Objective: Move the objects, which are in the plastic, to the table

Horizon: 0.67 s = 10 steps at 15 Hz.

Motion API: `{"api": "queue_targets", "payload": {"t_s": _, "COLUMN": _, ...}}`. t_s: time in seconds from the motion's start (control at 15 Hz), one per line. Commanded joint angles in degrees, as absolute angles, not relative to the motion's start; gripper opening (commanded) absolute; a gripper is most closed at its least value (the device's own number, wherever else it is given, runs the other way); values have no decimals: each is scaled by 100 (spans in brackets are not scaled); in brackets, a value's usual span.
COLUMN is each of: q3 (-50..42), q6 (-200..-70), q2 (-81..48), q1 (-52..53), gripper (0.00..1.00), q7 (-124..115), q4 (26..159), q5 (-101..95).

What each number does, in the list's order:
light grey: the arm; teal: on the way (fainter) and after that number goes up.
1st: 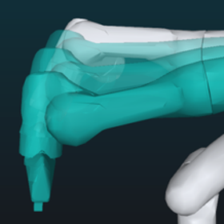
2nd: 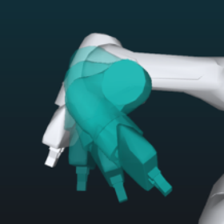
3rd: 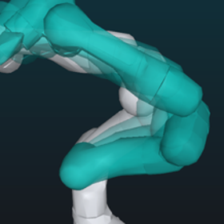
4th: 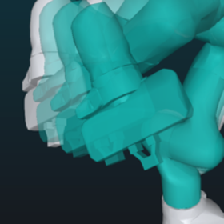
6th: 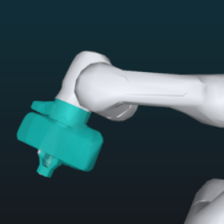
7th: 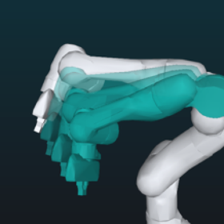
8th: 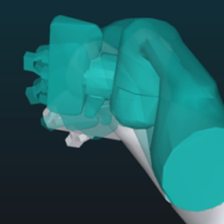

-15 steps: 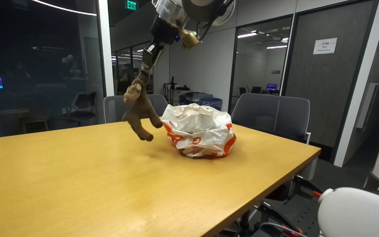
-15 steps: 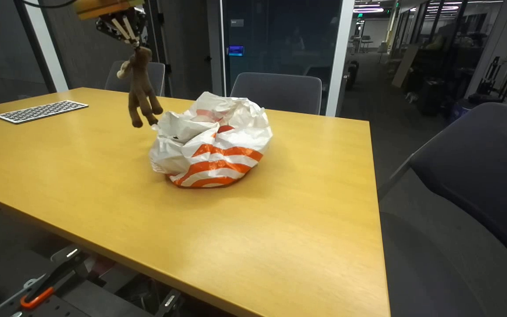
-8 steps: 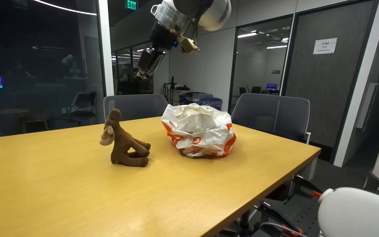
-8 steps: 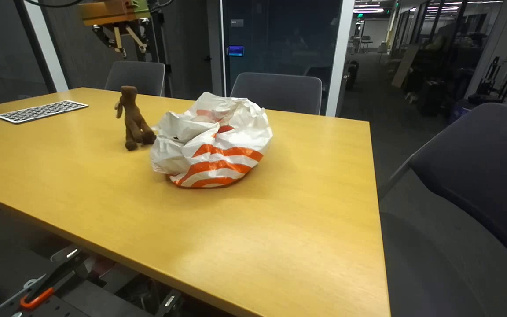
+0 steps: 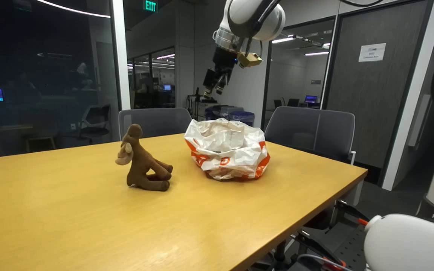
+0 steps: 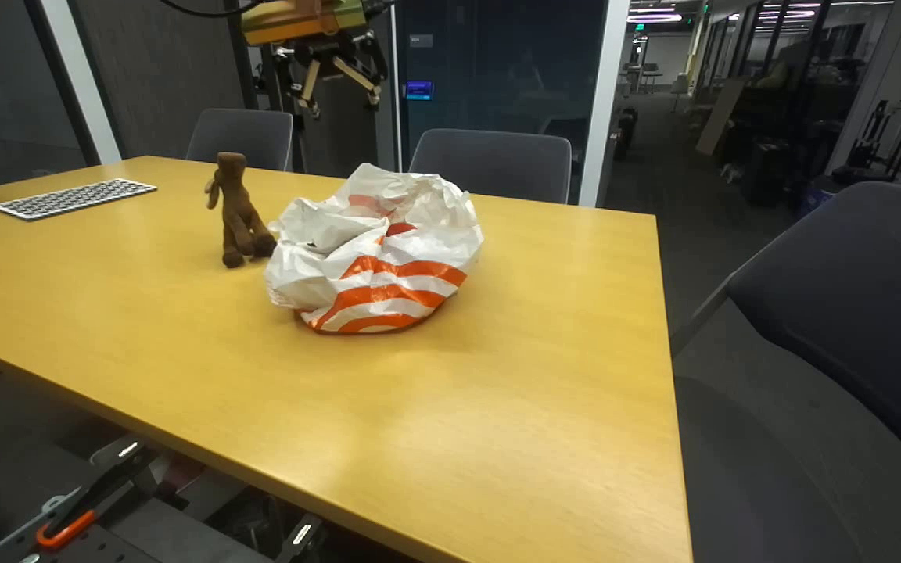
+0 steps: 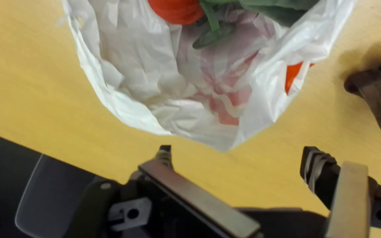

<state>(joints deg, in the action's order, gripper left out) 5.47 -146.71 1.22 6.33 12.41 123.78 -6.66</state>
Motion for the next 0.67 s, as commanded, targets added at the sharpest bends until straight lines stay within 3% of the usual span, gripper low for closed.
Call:
{"api": "queue_targets", "payload": {"t_s": 0.0, "q3": 496, "q6": -14587, "q2": -264, "q1": 544, "gripper": 100, "q7": 1109, "q4": 12364, "q5": -344}}
{"api": "queue_targets", "payload": {"t_s": 0.6, "q3": 378, "q6": -14558, "q2": -855, "q1": 460, "gripper": 100, "q7": 1155, "q4": 12596, "q5": -850}}
